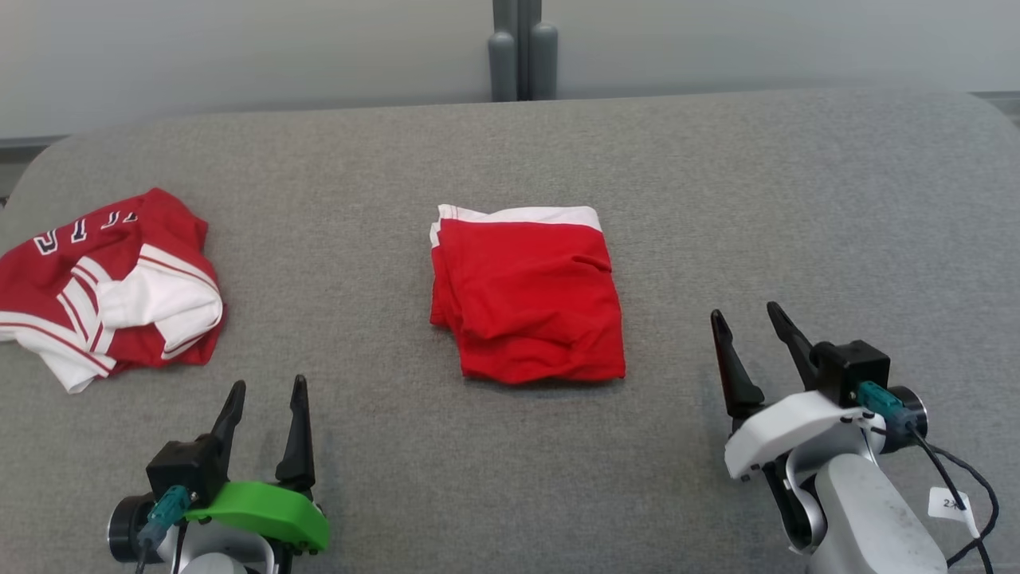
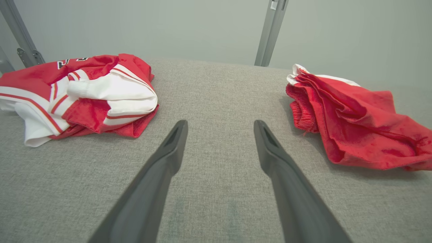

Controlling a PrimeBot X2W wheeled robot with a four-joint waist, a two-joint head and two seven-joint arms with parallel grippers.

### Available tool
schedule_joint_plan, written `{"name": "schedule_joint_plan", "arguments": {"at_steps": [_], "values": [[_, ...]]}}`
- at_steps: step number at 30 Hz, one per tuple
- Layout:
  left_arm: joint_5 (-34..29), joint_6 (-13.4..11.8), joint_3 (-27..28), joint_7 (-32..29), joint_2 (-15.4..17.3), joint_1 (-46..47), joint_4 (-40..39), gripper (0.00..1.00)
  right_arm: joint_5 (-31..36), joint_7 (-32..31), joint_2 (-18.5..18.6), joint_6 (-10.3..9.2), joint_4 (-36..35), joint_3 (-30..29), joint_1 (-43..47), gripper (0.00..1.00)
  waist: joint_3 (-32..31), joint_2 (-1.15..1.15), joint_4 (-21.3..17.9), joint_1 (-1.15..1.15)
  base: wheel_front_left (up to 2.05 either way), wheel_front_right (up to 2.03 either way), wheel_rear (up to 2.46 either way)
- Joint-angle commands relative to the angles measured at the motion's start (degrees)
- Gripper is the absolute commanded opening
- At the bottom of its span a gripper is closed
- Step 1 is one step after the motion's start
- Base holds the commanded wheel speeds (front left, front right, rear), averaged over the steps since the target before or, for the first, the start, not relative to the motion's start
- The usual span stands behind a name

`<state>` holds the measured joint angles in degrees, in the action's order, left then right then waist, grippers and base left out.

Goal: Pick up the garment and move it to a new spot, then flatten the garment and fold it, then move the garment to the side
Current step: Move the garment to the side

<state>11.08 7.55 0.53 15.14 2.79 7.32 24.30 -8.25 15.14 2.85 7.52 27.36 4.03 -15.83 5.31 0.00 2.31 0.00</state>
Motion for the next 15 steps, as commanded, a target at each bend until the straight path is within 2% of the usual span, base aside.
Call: {"name": "schedule_joint_plan", "arguments": {"at_steps": [1,9,15], "values": [[0.5,-0.2,-0.7,0.0,0.2,1.4,-0.4,1.00,-0.4,0.0,0.1,-0.07,0.5,0.3,-1.6,1.00,3.3,0.00,3.3,0.00,0.00,0.00,0.00],[1.9,-0.3,-4.8,0.0,0.2,4.1,-0.8,1.00,-4.0,0.0,0.1,-0.07,6.5,2.6,-8.0,1.00,7.9,0.00,9.9,0.00,0.00,0.00,0.00],[2.0,-0.4,-6.6,0.0,0.2,4.9,-0.7,1.00,-4.9,0.0,0.2,-0.07,13.0,1.5,-11.6,1.00,9.2,0.00,14.2,0.00,0.00,0.00,0.00]]}}
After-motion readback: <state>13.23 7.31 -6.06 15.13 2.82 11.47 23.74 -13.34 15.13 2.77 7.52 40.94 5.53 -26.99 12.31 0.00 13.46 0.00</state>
